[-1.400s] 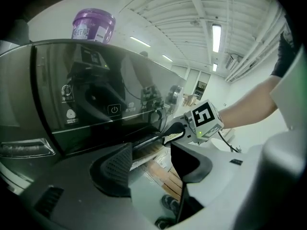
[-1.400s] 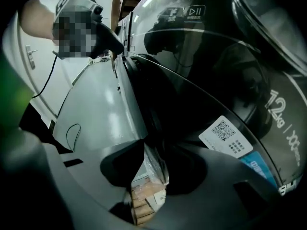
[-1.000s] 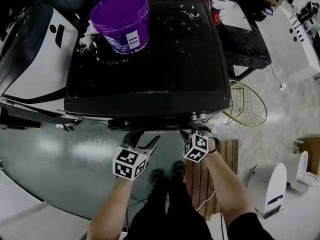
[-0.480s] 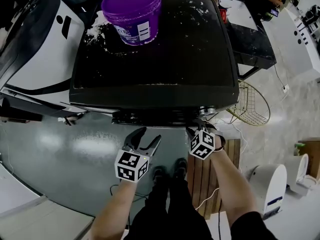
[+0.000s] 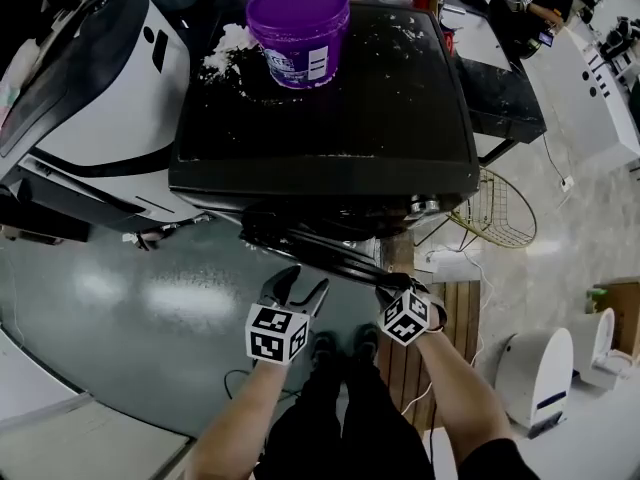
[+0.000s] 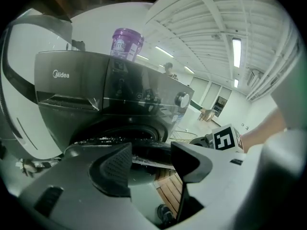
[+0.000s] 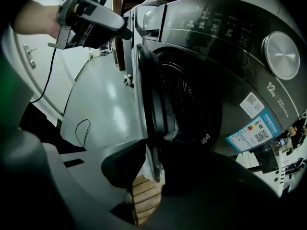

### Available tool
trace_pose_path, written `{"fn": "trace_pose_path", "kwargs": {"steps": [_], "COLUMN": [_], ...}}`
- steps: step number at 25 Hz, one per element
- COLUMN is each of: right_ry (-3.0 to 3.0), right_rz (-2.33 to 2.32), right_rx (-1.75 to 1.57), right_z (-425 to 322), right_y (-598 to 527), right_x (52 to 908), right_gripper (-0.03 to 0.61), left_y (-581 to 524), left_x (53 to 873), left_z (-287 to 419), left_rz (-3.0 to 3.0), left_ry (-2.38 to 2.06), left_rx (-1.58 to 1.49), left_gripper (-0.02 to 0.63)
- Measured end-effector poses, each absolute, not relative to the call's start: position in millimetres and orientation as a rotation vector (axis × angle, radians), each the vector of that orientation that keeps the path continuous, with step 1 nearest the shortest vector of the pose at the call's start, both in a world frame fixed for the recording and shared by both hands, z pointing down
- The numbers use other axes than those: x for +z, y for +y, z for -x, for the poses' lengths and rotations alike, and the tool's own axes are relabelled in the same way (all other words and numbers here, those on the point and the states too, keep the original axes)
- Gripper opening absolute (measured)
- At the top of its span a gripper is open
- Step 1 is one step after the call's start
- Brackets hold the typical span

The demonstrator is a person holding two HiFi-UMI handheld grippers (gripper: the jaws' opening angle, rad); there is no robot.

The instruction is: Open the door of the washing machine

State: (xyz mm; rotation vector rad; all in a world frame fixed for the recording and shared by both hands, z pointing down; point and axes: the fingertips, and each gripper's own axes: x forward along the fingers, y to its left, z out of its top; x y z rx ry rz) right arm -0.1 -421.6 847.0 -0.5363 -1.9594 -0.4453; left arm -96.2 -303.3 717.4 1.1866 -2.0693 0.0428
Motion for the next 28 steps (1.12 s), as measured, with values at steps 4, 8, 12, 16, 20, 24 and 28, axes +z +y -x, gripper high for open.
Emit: {"fn": "trace_pose_path", "kwargs": {"steps": [4, 8, 12, 16, 20, 24, 28], "right_ry": [-1.959, -1.956, -1.938, -1.976, -2.024, -2.039, -2.076], "right_rz": [0.546, 0.605, 0.706, 0.741, 0.735, 0.752, 0.76], "right_rx": [-0.392, -0.34, -0.285, -0.214, -0.092, -0.08, -0.104], "right_z": [-19, -41, -74, -101, -118, -122, -111], "right_y": [-402, -380, -358, -350, -345, -334, -314], "right_x": [846, 843, 842, 833, 822, 807, 780], "right_gripper": [0.101, 0.1, 0.104, 0.103, 0.103, 0.101, 0.1], "left_y": [-298, -293, -290, -280, -258, -234, -203], "left_x": [724, 735, 751, 764, 768, 768, 769], "left_z": [81, 68, 48, 33, 20, 9, -2], "left_rz": [-1.131, -1.035, -0.973, -0.904, -0.862, -0.84, -0.834], "left_ry": [-2.046, -2.046, -2.036, -2.043, -2.046, -2.031, -2.01], "left_rx": [0.036, -0.007, -0.028, -0.052, -0.052, -0.021, -0.019], "left_gripper": [0.278, 0.298, 0.298, 0.296, 0.285, 0.265, 0.247]}}
